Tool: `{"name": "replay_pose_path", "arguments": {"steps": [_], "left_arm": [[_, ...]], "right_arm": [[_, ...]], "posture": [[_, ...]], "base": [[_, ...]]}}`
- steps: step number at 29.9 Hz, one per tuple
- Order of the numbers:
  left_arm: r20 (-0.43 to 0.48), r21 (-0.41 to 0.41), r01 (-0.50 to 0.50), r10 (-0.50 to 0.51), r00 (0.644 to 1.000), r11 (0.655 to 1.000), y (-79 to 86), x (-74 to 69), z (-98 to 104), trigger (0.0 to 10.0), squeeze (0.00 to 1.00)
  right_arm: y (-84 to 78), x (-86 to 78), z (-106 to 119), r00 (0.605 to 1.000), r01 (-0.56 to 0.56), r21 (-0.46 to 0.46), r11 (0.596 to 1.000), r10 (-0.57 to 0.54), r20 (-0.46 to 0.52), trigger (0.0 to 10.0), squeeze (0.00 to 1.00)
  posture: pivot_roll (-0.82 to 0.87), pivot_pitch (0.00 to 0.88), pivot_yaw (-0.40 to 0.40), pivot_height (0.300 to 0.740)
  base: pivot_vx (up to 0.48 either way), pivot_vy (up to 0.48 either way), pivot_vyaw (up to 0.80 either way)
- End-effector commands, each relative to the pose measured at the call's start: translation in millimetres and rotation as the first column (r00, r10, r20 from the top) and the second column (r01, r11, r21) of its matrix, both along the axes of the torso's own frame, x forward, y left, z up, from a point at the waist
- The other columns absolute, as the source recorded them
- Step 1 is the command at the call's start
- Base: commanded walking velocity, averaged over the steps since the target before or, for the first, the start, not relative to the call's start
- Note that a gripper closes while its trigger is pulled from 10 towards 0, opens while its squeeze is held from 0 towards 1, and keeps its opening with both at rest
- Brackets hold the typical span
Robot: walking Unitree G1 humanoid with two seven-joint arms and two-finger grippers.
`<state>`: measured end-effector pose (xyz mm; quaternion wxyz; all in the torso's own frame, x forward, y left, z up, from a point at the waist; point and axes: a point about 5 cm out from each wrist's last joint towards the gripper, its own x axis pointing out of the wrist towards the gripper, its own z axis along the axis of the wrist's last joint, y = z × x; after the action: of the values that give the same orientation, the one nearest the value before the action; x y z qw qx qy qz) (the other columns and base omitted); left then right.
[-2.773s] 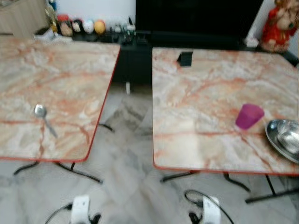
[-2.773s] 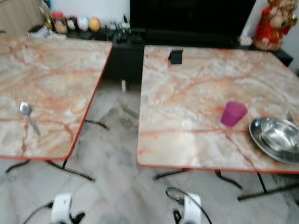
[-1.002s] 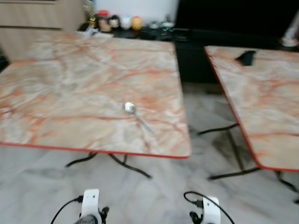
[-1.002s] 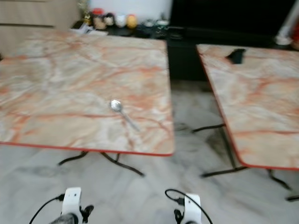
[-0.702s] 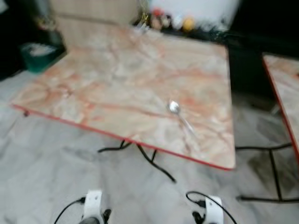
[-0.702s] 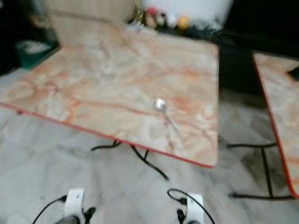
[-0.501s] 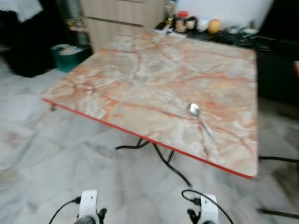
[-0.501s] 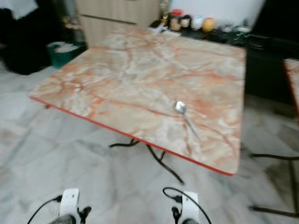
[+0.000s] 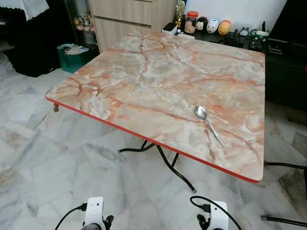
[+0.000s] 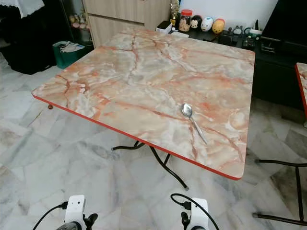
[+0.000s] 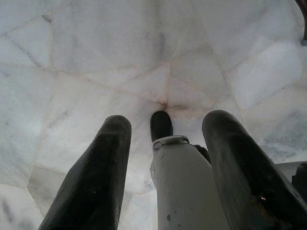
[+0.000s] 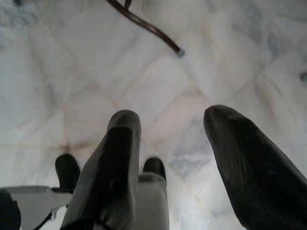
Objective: Setting the table
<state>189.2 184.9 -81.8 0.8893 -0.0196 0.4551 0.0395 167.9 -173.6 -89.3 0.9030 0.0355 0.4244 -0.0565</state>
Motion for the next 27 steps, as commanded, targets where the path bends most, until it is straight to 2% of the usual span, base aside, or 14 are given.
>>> {"name": "replay_pose_path", "arguments": {"steps": [1,5,12,23,24,26,27], "left_arm": [[-0.008,0.004,-0.003,0.003,1.0,1.0,0.8,-3.2,-1.5,10.0,0.0],[-0.01,0.004,-0.001,0.001,1.0,1.0,0.3,-3.6,-1.8,10.0,0.0],[-0.01,0.003,-0.001,0.001,1.0,1.0,0.4,-3.2,-1.6,10.0,0.0],[-0.009,0.005,0.004,-0.004,1.0,1.0,0.8,-2.7,-1.3,10.0,0.0],[-0.009,0.004,0.003,-0.003,1.0,1.0,0.7,-2.7,-1.3,10.0,0.0],[-0.008,0.003,0.0,0.0,1.0,1.0,0.5,-2.8,-1.4,10.0,0.0],[-0.008,0.002,-0.001,0.001,1.0,1.0,0.4,-2.8,-1.4,10.0,0.0]], "right_arm": [[-0.9,1.2,1.2,1.0,-0.005,-0.01,1.0,0.006,0.019,10.0,0.0],[-2.6,2.7,3.0,0.999,0.007,-0.029,1.0,-0.005,0.046,10.0,0.0],[-2.5,5.3,5.0,0.997,-0.042,-0.07,0.997,0.046,0.066,10.0,0.0],[-1.8,8.1,7.6,0.993,-0.051,-0.075,0.996,0.059,0.104,10.0,0.0],[-3.8,13.0,11.8,0.987,-0.053,-0.09,0.995,0.066,0.148,10.0,0.0],[-11.6,35.3,42.5,0.904,-0.024,-0.107,0.994,0.068,0.423,10.0,0.0],[-13.3,40.0,53.1,0.865,-0.017,-0.108,0.994,0.069,0.496,10.0,0.0]], "posture": [[-0.09,0.0,-0.042,0.74],[-0.09,0.0,-0.043,0.74],[-0.09,0.0,-0.048,0.74],[-0.1,0.0,-0.044,0.74],[-0.1,0.0,-0.046,0.74],[-0.1,0.0,-0.048,0.74],[-0.1,0.0,-0.048,0.74]], "base": [[0.0,0.0,0.0],[0.0,0.0,0.0],[0.0,0.0,0.0],[0.0,0.0,0.0],[0.0,0.0,0.0],[0.0,0.0,0.0],[0.0,0.0,0.0]]}}
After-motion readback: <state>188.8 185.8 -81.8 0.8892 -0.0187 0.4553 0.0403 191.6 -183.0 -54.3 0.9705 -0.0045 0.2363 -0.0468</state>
